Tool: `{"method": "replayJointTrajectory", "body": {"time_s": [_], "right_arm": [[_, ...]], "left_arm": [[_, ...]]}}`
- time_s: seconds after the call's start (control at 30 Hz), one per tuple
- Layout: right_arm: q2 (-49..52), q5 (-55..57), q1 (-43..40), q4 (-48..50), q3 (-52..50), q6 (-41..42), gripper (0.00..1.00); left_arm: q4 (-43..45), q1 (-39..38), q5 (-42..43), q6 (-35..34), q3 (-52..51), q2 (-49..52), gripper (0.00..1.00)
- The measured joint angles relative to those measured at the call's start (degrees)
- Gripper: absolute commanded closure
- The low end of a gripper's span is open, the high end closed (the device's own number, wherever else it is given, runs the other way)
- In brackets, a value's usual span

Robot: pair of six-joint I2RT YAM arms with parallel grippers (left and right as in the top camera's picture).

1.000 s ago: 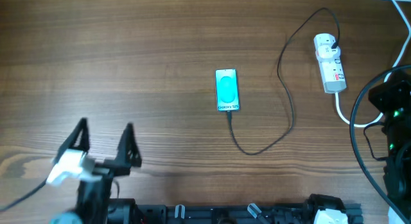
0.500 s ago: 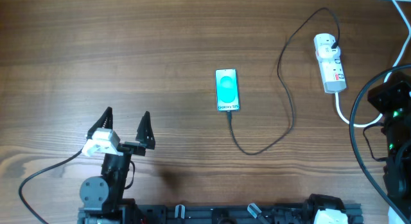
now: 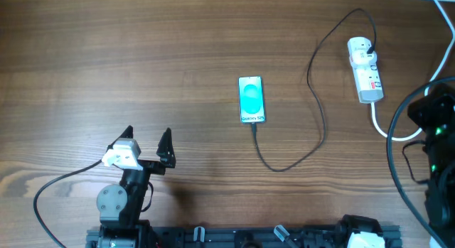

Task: Plug charger to phone and switch on socket

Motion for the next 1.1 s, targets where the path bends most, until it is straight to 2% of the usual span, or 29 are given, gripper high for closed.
{"method": "replayJointTrajectory", "body": {"time_s": [0.33, 0.53, 0.7, 0.73, 0.77, 0.8, 0.93, 1.1], "right_arm": [[-3.54, 0.00, 0.00, -1.57, 0.00, -3.04, 0.83], [-13.14, 0.00, 0.00, -5.95, 0.13, -7.65, 0.74], [-22.29, -2.08, 0.00, -12.48, 1.40, -8.81, 0.55], [-23.89, -3.13, 0.00, -13.16, 1.57, -9.11, 0.42], [-25.27, -4.13, 0.00, -13.77, 1.68, -9.20, 0.13], [-26.23, -5.09, 0.00, -14.21, 1.79, -9.01, 0.00], [-28.30, -9.86, 0.00, -16.96, 1.95, -9.40, 0.00], [-28.30, -12.48, 0.00, -25.22, 1.88, -9.40, 0.00]], "left_arm": [[-0.02, 0.00, 0.02, 0.02, 0.00, 0.11, 0.00], [-0.02, 0.00, 0.02, 0.00, 0.00, 0.11, 0.00], [-0.02, 0.00, 0.02, 0.00, 0.00, 0.17, 0.00], [-0.02, 0.00, 0.02, 0.02, 0.00, 0.17, 0.00], [-0.02, 0.00, 0.02, 0.00, 0.00, 0.20, 0.00], [-0.02, 0.00, 0.02, 0.00, 0.00, 0.22, 0.00], [-0.02, 0.00, 0.00, 0.00, 0.00, 0.33, 0.00], [-0.02, 0.00, 0.02, 0.02, 0.00, 0.33, 0.00]]}}
